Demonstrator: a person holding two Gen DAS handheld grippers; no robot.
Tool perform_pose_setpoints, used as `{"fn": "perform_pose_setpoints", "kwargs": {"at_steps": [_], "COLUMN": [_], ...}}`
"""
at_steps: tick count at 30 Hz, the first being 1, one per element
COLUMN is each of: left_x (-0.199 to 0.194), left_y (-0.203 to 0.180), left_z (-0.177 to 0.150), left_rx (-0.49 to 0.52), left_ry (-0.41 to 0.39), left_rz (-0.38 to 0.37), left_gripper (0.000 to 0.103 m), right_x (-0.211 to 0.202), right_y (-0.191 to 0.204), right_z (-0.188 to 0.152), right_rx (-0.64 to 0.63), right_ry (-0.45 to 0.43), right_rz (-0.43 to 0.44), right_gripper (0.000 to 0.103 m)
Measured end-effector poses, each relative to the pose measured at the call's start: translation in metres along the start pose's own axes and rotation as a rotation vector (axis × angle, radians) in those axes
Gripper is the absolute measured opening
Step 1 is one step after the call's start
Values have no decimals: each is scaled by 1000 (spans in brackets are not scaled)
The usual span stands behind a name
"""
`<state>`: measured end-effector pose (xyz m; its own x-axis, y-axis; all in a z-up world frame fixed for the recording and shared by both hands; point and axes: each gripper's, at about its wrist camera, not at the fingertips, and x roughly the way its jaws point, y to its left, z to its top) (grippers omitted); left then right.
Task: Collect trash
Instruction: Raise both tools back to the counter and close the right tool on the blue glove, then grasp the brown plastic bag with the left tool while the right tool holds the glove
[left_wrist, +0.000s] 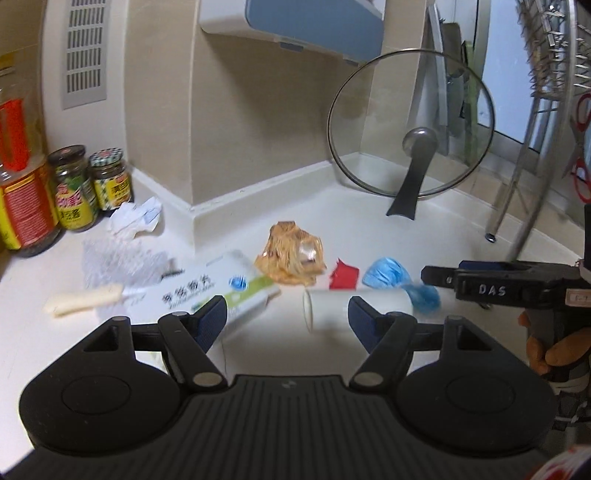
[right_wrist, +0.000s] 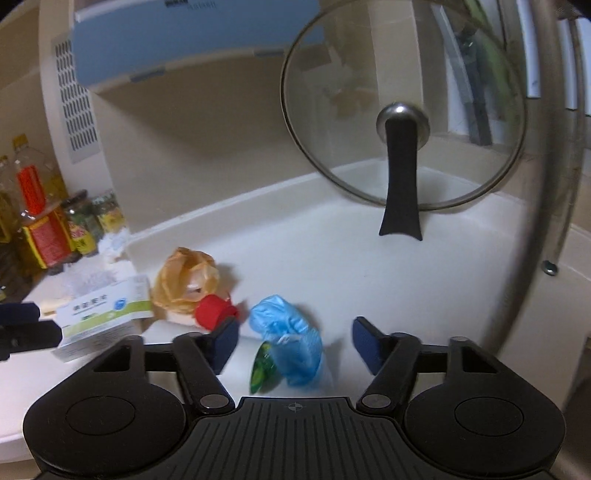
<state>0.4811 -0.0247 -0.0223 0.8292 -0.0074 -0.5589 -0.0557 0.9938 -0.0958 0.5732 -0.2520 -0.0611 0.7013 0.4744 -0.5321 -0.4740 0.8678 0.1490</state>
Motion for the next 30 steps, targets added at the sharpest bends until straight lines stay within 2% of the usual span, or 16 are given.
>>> {"fn": "perform_pose_setpoints", "kwargs": {"at_steps": [12, 20, 25, 28, 30], "left_x": [62, 83, 99, 109, 115], "left_y": [1, -1, -2, -2, -2], "left_z": [24, 29, 33, 34, 34], "left_rx": [20, 32, 44, 54, 54], "left_ry": [45, 59, 74, 88, 99], "left_rz": [9, -2, -5, 1, 2], "left_gripper": [70, 68, 61, 54, 45], "right_x": [58, 66, 62, 58, 56], "right_y": [-5, -14, -23, -26, -26], "right_z": [9, 10, 15, 20, 22], "right_rx": [-33, -2, 27, 40, 44], "right_ry": [83, 79, 39, 18, 7], "right_rz": [56, 63, 38, 44, 46], "right_gripper": [53, 30, 24, 24, 24]}}
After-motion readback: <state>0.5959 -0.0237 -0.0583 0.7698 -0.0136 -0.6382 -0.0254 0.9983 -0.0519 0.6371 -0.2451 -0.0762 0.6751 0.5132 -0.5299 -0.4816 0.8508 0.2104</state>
